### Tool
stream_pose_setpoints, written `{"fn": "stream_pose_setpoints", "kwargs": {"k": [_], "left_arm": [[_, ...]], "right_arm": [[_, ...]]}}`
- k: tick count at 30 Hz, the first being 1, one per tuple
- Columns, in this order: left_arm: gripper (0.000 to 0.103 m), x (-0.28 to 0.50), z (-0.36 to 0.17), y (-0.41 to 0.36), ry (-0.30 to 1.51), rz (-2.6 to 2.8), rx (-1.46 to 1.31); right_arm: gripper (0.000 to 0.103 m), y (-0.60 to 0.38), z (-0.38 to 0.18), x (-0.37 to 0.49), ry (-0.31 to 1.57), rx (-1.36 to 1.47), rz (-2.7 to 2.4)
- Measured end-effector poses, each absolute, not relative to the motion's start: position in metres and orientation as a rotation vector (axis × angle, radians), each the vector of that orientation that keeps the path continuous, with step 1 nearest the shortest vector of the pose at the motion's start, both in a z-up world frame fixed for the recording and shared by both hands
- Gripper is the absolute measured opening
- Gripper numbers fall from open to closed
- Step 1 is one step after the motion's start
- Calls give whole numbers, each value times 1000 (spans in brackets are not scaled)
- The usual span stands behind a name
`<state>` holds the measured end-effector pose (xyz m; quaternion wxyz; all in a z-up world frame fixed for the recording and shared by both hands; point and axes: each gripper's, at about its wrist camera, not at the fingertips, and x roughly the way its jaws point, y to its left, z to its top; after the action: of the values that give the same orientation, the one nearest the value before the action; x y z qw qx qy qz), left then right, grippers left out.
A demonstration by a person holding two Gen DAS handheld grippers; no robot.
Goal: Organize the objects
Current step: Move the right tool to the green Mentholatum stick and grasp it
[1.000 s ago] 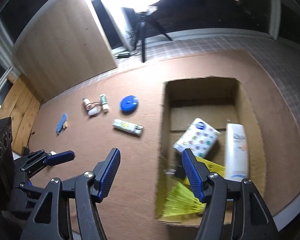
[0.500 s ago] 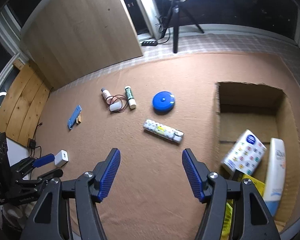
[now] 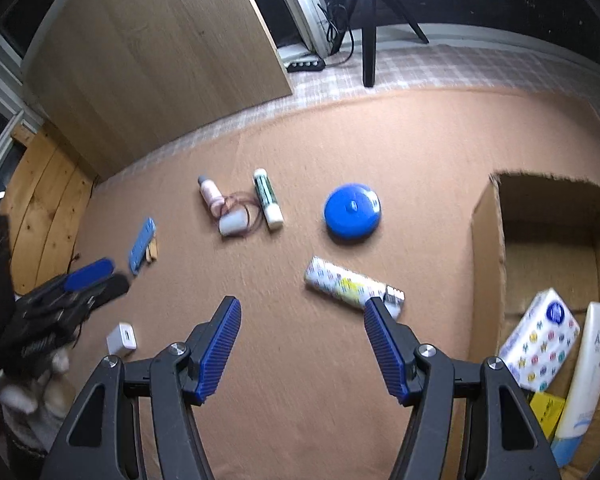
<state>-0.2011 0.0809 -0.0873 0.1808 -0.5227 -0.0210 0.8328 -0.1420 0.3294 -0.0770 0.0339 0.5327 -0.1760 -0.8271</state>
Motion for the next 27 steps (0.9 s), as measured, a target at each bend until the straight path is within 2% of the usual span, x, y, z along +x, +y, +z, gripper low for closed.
{"fn": "stream_pose_setpoints", "kwargs": {"k": [9, 14, 21, 23, 27], "left_arm": [[66, -298, -114, 112, -80, 2361, -1561], [58, -333, -134, 123, -35, 2385, -1616], [57, -351, -157, 128, -11, 2370, -1666], [50, -353, -165, 134, 4, 2344, -1680], [47, -346, -172, 145, 89, 2328, -1652]], "right_arm": [[57, 321, -80, -185, -565, 1624, -2520], [49, 317, -93, -211, -599, 1634, -2497], [41, 304, -116, -260, -601, 1672, -2450], [39, 298, -123, -269, -568, 1695, -2440], [34, 293, -139, -280, -534, 1757, -2411]]}}
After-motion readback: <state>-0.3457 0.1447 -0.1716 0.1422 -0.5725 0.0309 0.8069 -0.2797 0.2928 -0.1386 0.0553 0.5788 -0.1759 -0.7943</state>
